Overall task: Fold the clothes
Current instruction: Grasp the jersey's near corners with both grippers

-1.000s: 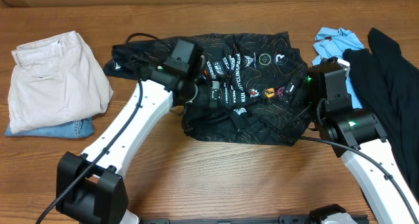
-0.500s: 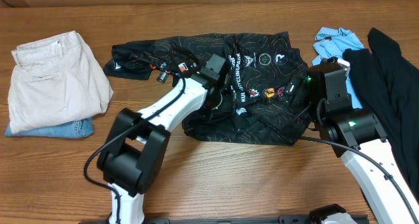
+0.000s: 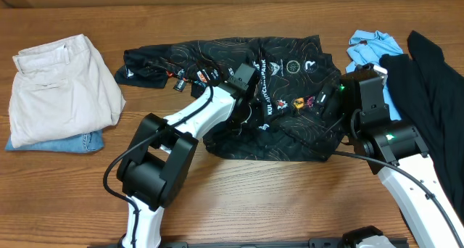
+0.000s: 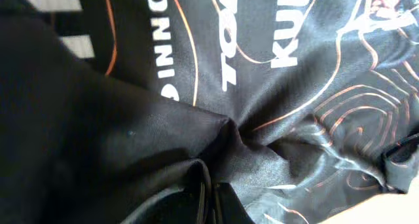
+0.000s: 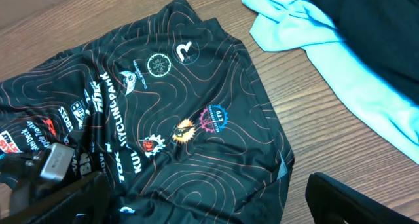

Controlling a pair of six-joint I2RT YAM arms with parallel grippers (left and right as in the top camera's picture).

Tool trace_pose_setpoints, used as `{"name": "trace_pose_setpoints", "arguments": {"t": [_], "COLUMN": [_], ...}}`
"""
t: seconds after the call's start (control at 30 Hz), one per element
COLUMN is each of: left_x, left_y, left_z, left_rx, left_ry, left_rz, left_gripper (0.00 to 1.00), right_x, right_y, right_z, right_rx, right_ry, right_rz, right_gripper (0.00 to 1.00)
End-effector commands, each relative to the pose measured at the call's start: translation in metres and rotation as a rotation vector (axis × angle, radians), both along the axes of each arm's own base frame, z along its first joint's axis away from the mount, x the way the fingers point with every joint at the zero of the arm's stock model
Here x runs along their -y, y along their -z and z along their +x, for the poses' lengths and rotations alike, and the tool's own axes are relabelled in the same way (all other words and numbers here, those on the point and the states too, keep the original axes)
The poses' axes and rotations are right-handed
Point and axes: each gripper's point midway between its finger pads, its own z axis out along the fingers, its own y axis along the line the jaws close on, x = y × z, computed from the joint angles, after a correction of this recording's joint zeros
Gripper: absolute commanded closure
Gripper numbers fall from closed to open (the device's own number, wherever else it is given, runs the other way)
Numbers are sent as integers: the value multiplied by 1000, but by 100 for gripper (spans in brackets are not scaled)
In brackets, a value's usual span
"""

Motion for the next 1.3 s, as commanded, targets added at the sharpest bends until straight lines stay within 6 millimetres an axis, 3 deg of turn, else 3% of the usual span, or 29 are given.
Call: {"name": "trace_pose_setpoints", "arguments": {"t": [0.0,0.17,0.27,0.4,0.53,0.6,0.8,1.27], "left_x": [-8,-56,-78,-107,-149,-160,-163,-162], "left_y": [-78,-131,-147,-144,-135,-134,-134,-134], "left_z": [20,20,14,4,-14,-17,-13,-11], "left_rx": [146,230,230,176,78,61,68,78], "left_ry": [72,28,4,-21,-62,-74,-89,-90], "left_rz": [-57,33,55,124,279,315,313,306], "left_gripper": [96,94,95,96,96,96,96,96], "right_x": [5,5,-5,-13,-11,-9,-11,-12], "right_y": [1,32,55,87,129,142,177,185], "right_z": [1,-9,-14,-19,-34,-41,-55,-45], "right_rx": [-14,-161,-268,-399,-595,-661,-774,-725], "right_ry": [18,10,-21,-38,-64,-58,-52,-56], "right_rz": [-2,45,87,103,52,41,45,52], "right_gripper": [0,0,0,1,9,12,34,41]}}
